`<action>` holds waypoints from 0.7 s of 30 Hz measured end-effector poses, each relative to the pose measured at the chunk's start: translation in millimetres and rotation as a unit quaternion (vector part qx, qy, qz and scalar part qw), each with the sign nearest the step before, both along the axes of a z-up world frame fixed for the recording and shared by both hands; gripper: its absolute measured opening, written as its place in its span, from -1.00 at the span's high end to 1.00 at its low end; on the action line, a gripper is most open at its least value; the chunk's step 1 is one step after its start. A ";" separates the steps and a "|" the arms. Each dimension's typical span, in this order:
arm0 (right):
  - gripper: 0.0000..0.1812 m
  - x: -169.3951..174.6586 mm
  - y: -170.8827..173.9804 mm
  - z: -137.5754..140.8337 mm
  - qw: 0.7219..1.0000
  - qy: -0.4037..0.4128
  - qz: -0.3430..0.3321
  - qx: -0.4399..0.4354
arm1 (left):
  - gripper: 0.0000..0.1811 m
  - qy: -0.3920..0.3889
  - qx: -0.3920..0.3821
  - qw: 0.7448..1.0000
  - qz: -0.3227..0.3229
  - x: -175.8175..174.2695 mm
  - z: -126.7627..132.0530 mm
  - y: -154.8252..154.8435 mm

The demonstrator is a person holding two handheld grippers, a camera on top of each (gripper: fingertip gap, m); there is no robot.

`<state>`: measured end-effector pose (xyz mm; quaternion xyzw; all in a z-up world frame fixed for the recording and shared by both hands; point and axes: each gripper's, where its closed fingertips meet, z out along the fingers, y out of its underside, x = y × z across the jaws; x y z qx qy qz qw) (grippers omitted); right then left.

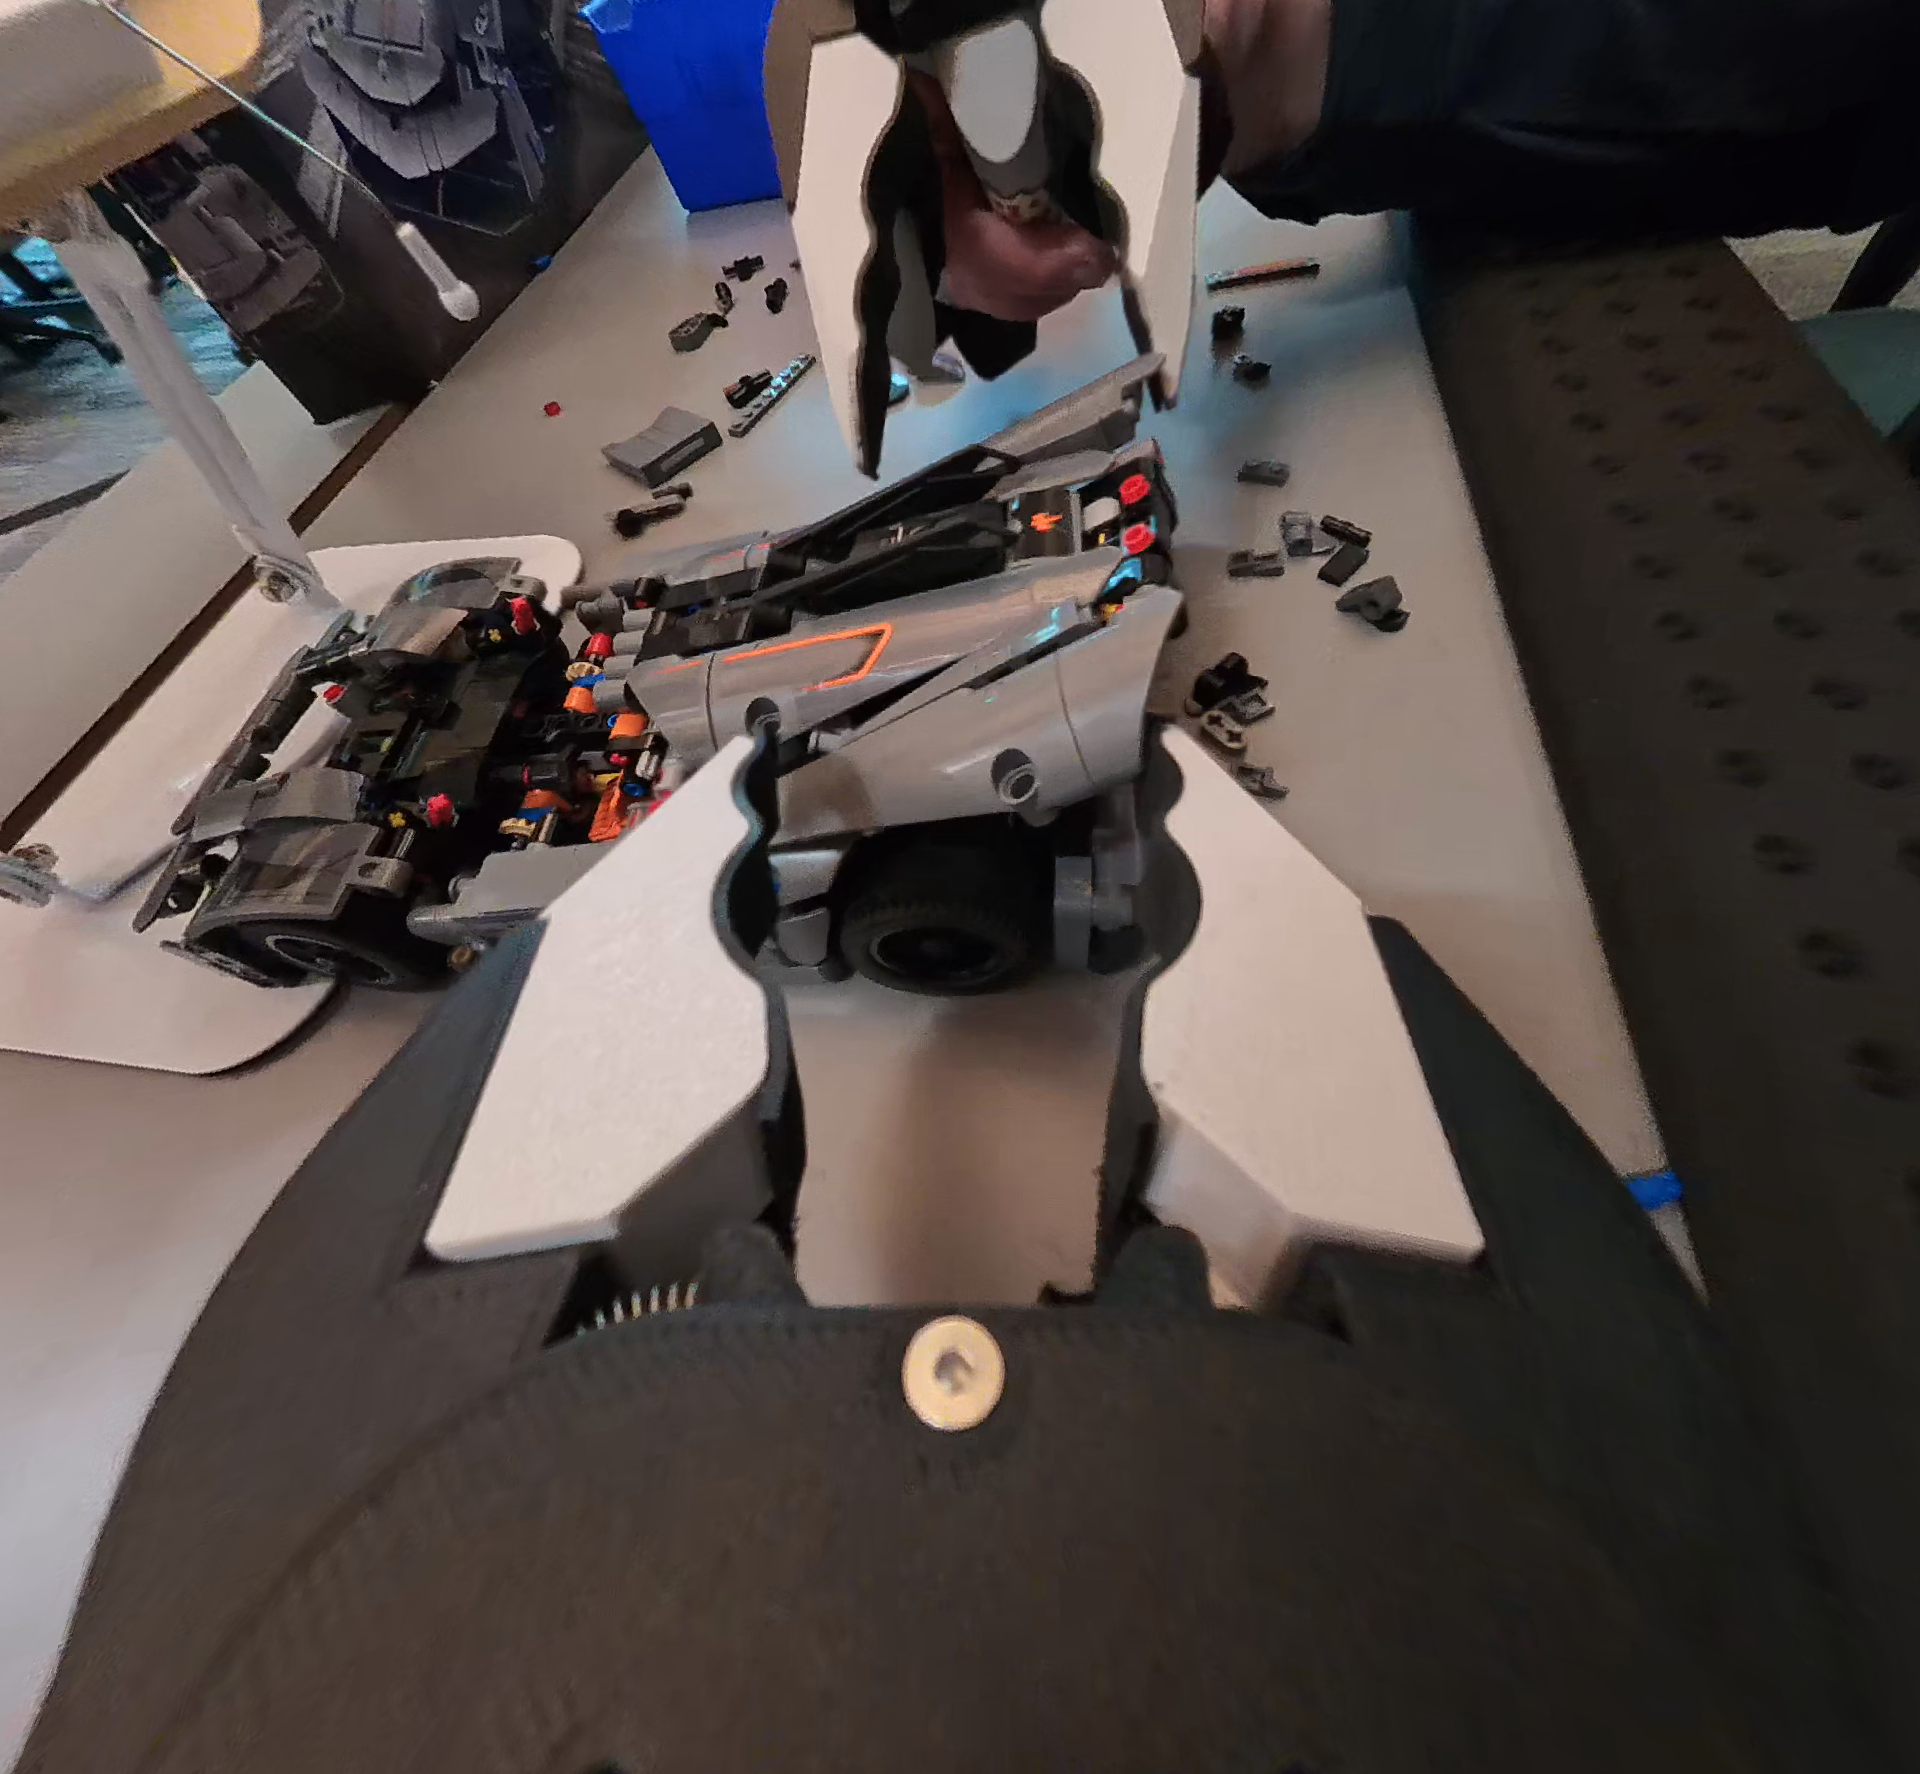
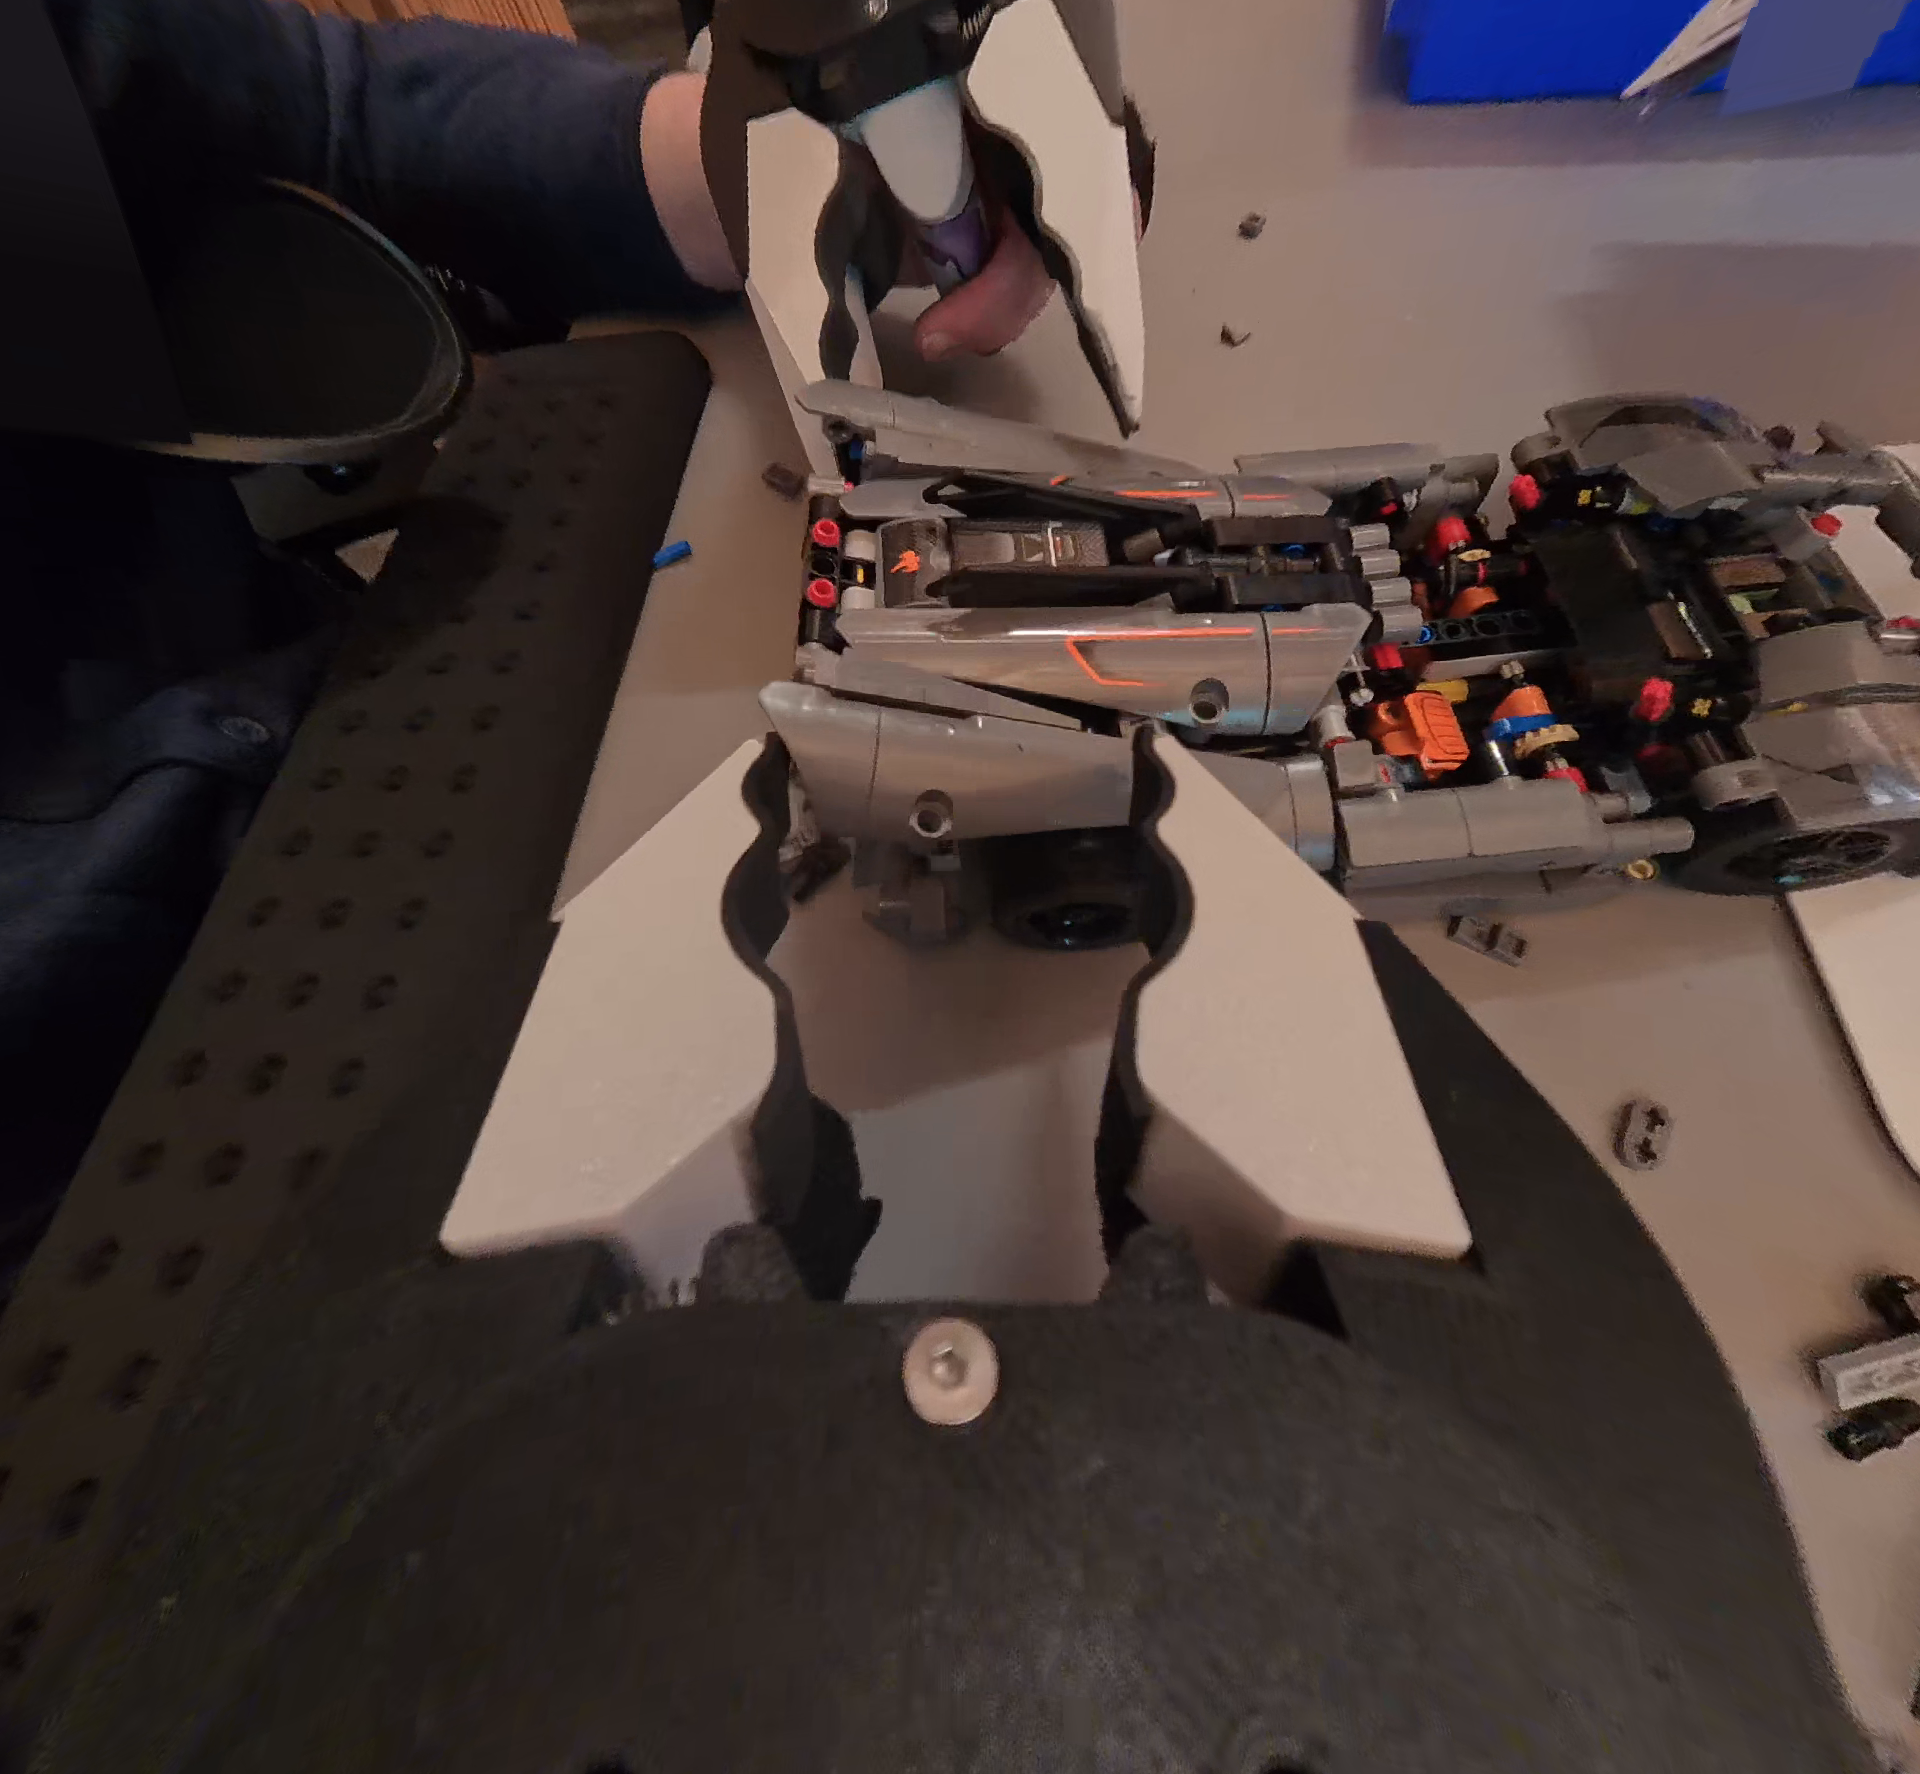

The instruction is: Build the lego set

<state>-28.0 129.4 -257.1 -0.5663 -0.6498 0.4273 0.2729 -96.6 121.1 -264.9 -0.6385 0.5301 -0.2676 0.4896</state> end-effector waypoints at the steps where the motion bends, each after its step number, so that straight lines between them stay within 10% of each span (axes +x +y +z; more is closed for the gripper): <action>1: 0.32 -0.1 0.4 3.4 1.000 0.008 -0.001 -0.004 | 0.29 -0.007 0.000 1.000 -0.001 0.5 2.5 -0.3; 21: 0.36 1.1 21.8 44.1 0.990 0.100 -0.061 -0.077 | 0.66 -0.134 -0.052 0.990 -0.012 1.9 42.4 1.9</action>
